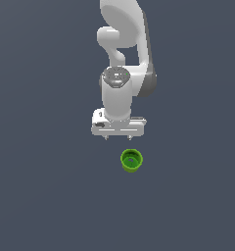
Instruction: Pick up the object and move it to a goal position.
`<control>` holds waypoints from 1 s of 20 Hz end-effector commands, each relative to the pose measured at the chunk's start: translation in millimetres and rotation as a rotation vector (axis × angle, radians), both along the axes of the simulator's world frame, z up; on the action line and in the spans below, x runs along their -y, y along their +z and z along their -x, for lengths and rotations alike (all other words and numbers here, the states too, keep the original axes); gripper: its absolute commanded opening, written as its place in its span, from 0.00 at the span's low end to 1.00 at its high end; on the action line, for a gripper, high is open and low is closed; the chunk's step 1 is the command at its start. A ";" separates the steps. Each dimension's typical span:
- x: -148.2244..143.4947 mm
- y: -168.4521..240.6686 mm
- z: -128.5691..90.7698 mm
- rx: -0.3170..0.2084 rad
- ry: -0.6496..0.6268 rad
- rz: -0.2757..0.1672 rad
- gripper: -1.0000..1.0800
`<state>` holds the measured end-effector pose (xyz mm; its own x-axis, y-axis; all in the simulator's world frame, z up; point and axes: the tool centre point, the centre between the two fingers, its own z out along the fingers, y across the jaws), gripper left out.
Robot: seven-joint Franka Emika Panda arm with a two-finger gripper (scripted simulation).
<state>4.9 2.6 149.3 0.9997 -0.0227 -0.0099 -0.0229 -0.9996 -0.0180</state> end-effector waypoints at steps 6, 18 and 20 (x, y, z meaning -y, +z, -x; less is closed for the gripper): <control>-8.6 -1.0 -1.7 0.003 0.013 0.001 0.62; -13.4 -4.0 -6.5 0.000 0.051 -0.008 0.62; -13.8 -5.5 -8.9 -0.002 0.070 -0.014 0.62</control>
<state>12.2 16.3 144.9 0.9994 0.0345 -0.0099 0.0342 -0.9990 -0.0281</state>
